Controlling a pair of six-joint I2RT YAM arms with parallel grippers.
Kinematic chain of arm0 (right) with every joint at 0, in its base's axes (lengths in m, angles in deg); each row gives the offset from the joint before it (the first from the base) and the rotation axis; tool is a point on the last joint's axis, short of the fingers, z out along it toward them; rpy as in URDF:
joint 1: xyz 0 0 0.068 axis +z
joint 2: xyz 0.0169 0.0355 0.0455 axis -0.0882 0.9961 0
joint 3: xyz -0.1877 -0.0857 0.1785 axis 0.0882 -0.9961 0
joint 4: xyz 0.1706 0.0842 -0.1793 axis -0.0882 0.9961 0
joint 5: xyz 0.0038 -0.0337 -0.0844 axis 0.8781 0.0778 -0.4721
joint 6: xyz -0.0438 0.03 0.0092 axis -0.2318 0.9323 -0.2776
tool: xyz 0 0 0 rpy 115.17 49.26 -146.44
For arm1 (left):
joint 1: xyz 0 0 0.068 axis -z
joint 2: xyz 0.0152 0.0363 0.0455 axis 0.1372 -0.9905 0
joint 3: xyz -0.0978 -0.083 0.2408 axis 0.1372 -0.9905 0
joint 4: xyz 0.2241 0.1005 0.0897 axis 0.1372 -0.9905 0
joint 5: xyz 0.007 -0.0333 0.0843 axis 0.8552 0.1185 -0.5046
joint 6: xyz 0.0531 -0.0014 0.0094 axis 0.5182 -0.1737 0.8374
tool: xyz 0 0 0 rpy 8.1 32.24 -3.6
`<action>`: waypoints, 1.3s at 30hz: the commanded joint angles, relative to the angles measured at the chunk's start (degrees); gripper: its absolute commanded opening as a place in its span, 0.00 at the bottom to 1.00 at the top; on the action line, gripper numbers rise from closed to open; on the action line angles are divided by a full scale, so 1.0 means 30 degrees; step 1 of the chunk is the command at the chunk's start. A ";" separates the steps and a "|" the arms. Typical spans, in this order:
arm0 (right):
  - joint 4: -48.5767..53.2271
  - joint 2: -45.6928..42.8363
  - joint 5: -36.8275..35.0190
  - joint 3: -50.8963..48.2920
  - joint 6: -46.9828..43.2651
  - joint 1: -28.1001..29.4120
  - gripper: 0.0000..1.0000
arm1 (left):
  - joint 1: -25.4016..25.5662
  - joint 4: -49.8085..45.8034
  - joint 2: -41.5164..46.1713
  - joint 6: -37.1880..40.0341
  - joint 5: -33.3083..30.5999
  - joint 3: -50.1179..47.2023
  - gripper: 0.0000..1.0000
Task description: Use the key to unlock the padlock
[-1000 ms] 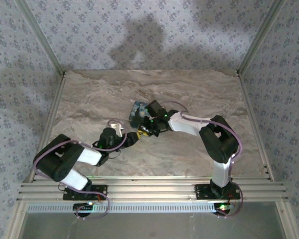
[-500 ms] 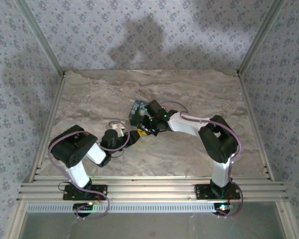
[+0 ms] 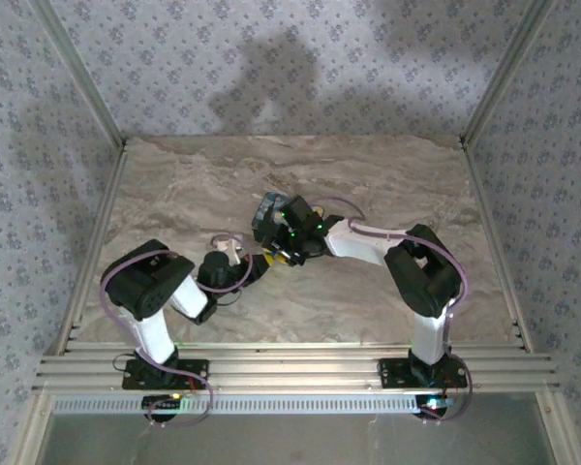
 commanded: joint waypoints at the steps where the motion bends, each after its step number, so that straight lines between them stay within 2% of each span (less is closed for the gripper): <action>1: 0.1296 -0.0692 -0.0057 -0.0138 0.0039 0.0181 0.56 | -0.0223 -0.0151 -0.0171 0.0612 -0.0328 0.0147 0.00; 4: 0.1989 -0.1358 -0.0714 -0.0138 -0.0353 0.0148 0.61 | -0.0325 -0.0384 -0.0099 0.0748 -0.0243 0.0120 0.00; 9: 0.3035 -0.2570 -0.1571 -0.0138 -0.1151 0.0036 0.62 | -0.0414 -0.1644 0.0593 0.1314 -0.0202 0.0174 0.00; 16: 0.4428 -0.4324 -0.2909 -0.0138 -0.2417 -0.0363 0.61 | -0.0389 -0.8744 0.3374 0.4237 -0.0570 0.1478 0.00; 24: 0.4919 -0.5544 -0.3842 -0.0138 -0.3321 -0.0588 0.61 | -0.0299 -1.6455 0.6952 0.7816 -0.2851 0.2874 0.00; 30: 0.5294 -0.5967 -0.4171 -0.0138 -0.3933 -0.0752 0.61 | -0.0444 -2.0118 0.8103 0.9572 -0.3973 0.4043 0.00; 39: 0.5463 -0.6498 -0.4346 -0.1270 -0.4247 -0.1235 0.61 | -0.0230 -2.3479 0.8241 1.1436 -0.5161 0.5214 0.00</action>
